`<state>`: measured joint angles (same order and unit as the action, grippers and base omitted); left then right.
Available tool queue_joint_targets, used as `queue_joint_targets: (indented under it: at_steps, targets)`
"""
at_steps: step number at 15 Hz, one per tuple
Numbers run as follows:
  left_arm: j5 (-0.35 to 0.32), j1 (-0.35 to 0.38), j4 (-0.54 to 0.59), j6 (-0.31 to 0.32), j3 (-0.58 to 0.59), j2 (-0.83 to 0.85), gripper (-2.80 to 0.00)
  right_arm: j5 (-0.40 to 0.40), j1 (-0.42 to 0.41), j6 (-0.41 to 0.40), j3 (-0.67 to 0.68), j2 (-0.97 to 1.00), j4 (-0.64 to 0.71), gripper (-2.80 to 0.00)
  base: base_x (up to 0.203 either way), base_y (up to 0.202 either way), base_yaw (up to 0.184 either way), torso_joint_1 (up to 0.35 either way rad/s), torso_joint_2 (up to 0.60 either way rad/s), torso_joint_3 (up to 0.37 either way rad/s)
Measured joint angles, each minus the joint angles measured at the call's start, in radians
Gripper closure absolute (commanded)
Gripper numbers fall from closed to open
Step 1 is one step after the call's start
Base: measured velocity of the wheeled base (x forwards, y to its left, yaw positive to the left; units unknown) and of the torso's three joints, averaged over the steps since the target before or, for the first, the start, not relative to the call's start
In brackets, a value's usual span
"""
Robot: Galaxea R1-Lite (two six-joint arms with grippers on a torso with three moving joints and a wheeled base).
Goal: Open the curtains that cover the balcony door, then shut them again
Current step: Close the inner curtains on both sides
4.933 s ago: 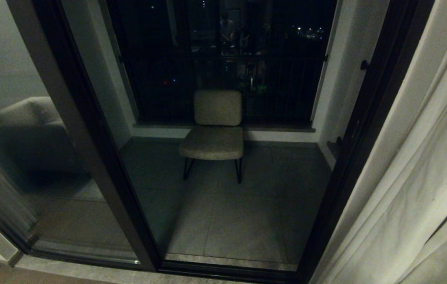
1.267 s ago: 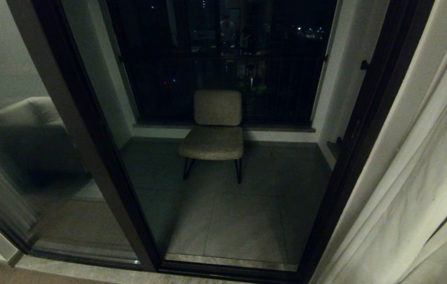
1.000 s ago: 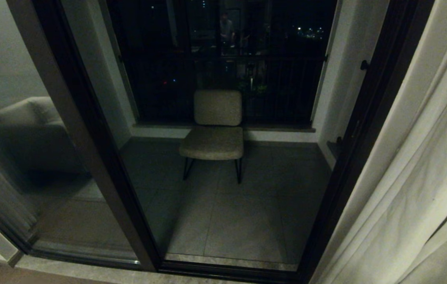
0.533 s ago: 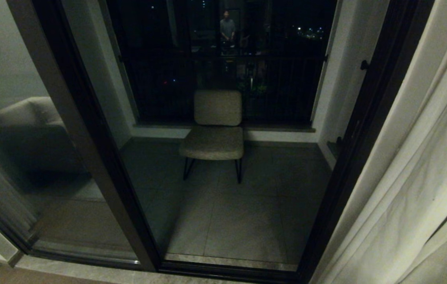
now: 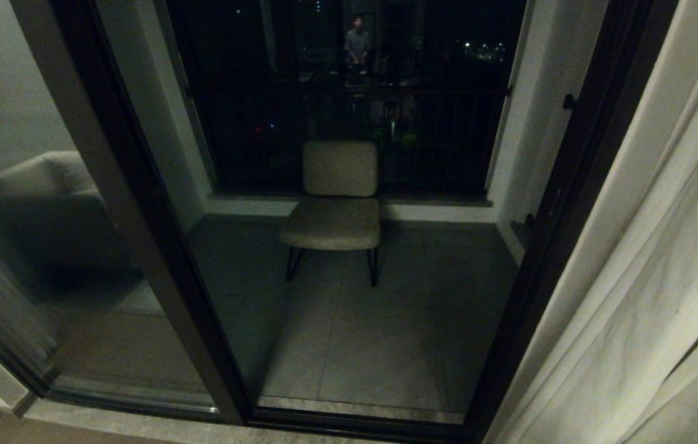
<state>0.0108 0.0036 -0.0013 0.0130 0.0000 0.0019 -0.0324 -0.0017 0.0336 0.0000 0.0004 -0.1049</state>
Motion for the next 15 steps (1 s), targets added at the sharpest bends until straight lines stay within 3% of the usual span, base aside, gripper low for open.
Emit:
queue_joint_targets:
  at_steps: [5, 9, 15]
  targets:
    - [0.0, 0.0, 0.0, 0.0, 0.0, 0.0, 0.0, -0.008, 0.0, -0.001, -0.113, 0.004, 0.064, 0.0, 0.0, 0.0, 0.0, 0.0, 0.0, 0.0]
    - [0.0, 0.0, 0.0, 0.0, 0.0, 0.0, 0.0, -0.062, 0.0, -0.001, -0.186, 0.035, 0.106, 0.0, 0.0, 0.0, 0.0, 0.0, 0.0, 0.0]
    - [0.0, -0.001, 0.0, 0.0, 0.0, 0.0, 0.0, -0.046, -0.002, -0.001, -0.257, 0.224, -0.024, 0.0, 0.0, 0.0, 0.0, 0.0, 0.0, 0.0]
